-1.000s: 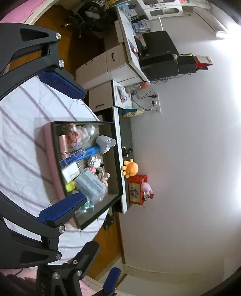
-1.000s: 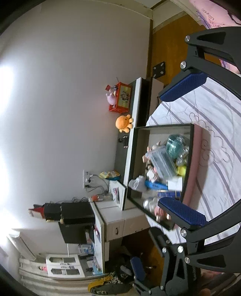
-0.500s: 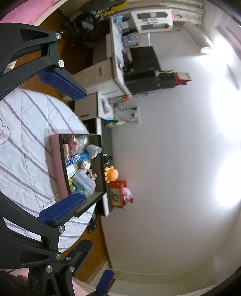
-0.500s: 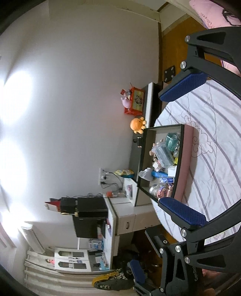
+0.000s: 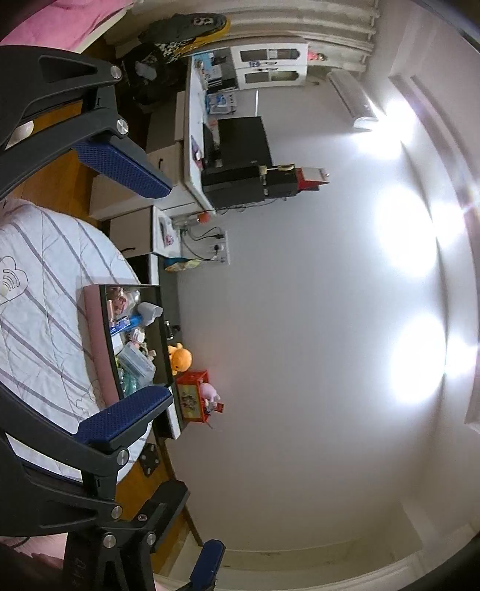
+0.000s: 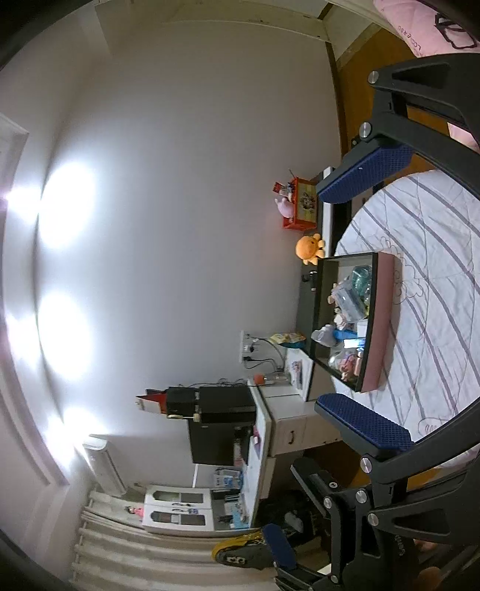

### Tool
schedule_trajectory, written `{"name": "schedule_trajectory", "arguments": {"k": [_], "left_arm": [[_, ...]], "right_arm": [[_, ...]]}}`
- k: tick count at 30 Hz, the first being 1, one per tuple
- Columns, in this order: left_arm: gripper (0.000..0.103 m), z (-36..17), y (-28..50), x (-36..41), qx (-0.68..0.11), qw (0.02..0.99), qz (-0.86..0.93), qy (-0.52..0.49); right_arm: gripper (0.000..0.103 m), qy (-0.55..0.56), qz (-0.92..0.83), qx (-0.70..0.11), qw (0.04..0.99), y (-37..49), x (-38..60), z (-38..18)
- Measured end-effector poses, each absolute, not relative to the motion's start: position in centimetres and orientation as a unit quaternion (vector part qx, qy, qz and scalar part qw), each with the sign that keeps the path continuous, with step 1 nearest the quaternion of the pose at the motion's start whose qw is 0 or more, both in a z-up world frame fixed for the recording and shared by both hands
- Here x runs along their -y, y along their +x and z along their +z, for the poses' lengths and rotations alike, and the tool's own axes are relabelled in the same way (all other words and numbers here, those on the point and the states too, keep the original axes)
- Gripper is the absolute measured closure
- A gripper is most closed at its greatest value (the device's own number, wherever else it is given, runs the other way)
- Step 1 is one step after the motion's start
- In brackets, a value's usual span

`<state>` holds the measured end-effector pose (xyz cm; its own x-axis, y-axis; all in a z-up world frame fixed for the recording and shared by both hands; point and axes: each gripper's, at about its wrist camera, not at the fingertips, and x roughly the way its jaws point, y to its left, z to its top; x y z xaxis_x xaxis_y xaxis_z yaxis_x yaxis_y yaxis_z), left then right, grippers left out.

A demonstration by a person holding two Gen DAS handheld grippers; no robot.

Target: Organize rigid objects

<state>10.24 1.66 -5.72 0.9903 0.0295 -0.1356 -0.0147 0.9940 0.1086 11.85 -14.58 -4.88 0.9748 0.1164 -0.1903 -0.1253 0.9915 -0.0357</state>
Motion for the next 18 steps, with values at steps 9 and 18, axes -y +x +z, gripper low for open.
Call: {"name": "schedule_trajectory", "arguments": {"k": [9, 18], "left_arm": [[0.0, -3.9, 5.7, -2.0, -0.014, 0.999, 0.0, 0.034], [0.0, -3.6, 4.9, -1.8, -0.003, 0.999, 0.005, 0.032]], "right_arm": [[0.0, -0.021, 0.064, -0.049, 0.997, 7.5, 14.5, -2.8], [0.0, -0.025, 0.059, -0.031, 0.997, 6.0, 14.4, -2.1]]}}
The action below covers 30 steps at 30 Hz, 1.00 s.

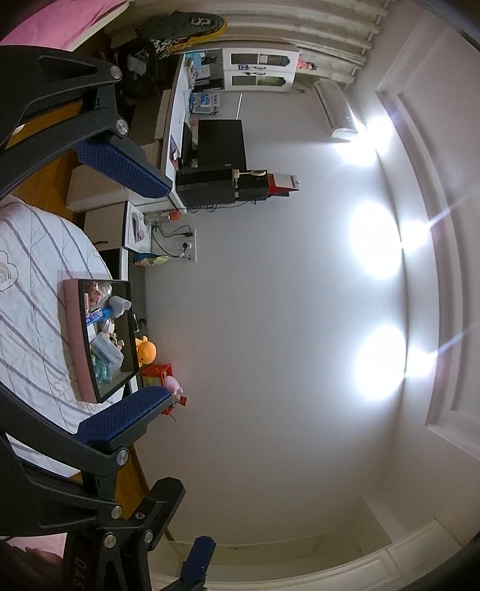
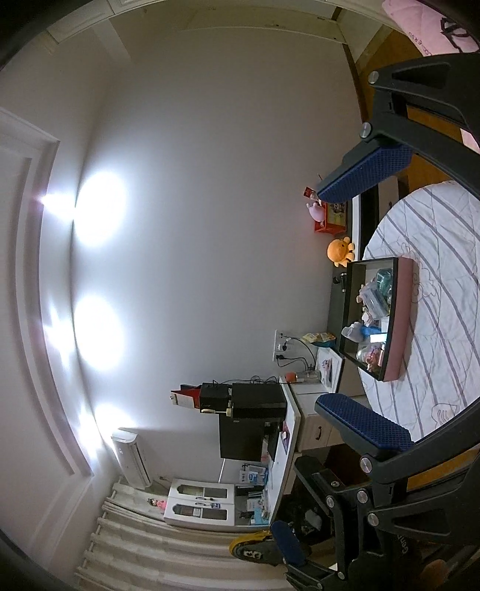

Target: Organize rigid objects

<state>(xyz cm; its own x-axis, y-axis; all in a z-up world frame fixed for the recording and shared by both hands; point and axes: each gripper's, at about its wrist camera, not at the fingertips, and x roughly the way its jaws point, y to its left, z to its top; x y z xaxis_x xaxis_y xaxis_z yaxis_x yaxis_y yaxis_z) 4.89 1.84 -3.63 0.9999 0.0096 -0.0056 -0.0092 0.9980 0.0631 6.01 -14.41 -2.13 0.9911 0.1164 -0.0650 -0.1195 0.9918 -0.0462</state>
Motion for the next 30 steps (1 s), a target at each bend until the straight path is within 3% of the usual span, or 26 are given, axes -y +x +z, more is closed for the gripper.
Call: {"name": "schedule_trajectory", "arguments": {"k": [30], "left_arm": [[0.0, -3.5, 5.6, -2.1, -0.005, 0.999, 0.016, 0.041]], "right_arm": [[0.0, -0.024, 0.063, -0.042, 0.997, 7.0, 14.2, -2.5]]}}
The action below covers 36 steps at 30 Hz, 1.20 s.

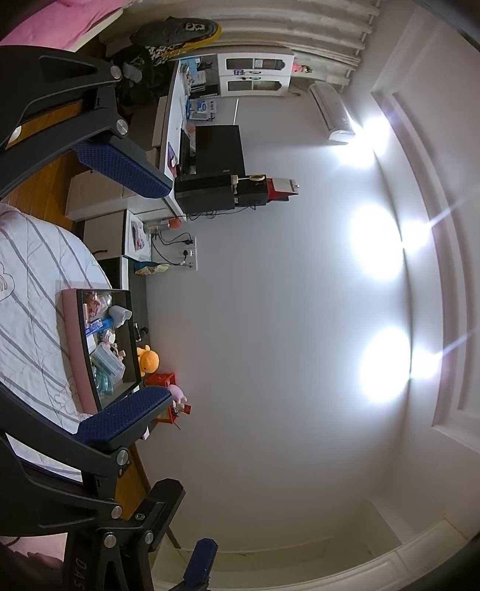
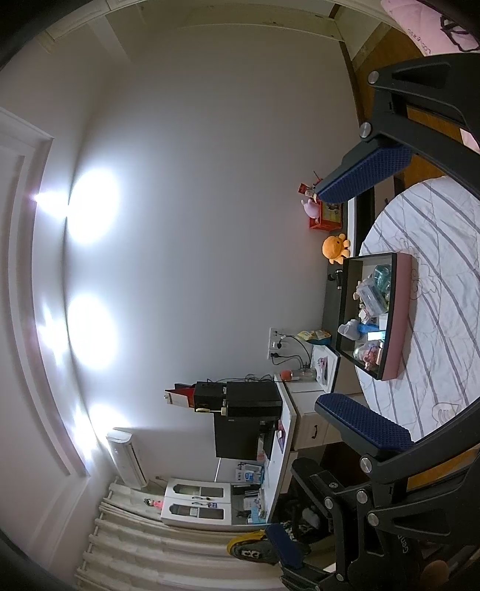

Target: Organize rigid objects

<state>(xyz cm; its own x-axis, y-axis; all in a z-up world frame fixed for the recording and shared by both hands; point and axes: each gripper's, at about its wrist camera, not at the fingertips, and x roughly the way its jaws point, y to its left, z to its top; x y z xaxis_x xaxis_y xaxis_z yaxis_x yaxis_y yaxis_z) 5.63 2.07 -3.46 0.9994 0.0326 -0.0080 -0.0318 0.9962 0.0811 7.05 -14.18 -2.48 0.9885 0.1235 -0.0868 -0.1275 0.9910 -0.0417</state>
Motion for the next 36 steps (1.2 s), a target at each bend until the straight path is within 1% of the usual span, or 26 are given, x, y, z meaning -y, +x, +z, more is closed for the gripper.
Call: {"name": "schedule_trajectory", "arguments": {"k": [22, 36], "left_arm": [[0.0, -3.47, 5.7, -2.18, -0.01, 0.999, 0.014, 0.038], [0.0, -3.73, 5.73, -2.62, 0.002, 0.999, 0.01, 0.038]], "right_arm": [[0.0, -0.024, 0.061, -0.05, 0.997, 7.42, 14.14, -2.64], [0.0, -0.021, 0.064, -0.052, 0.996, 7.87, 14.37, -2.74]]}}
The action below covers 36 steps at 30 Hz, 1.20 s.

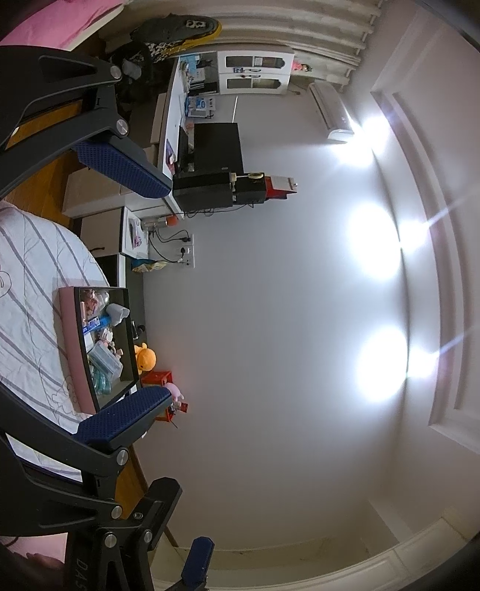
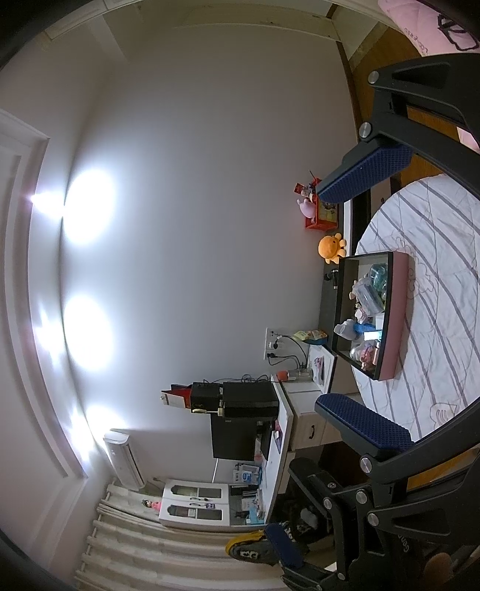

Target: Organize rigid objects

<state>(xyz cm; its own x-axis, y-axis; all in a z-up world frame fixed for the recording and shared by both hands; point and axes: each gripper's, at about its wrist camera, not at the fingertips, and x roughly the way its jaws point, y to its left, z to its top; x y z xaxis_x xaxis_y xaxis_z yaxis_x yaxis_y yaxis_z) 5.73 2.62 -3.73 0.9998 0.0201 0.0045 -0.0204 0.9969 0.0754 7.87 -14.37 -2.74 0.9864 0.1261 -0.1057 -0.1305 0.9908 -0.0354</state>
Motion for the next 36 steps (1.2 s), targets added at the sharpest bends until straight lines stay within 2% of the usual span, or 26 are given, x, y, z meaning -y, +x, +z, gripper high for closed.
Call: {"name": "schedule_trajectory", "arguments": {"k": [36], "left_arm": [[0.0, -4.09, 6.19, -3.36, -0.006, 0.999, 0.015, 0.038]], "right_arm": [[0.0, -0.026, 0.062, -0.058, 0.996, 8.36, 13.78, -2.79]]}}
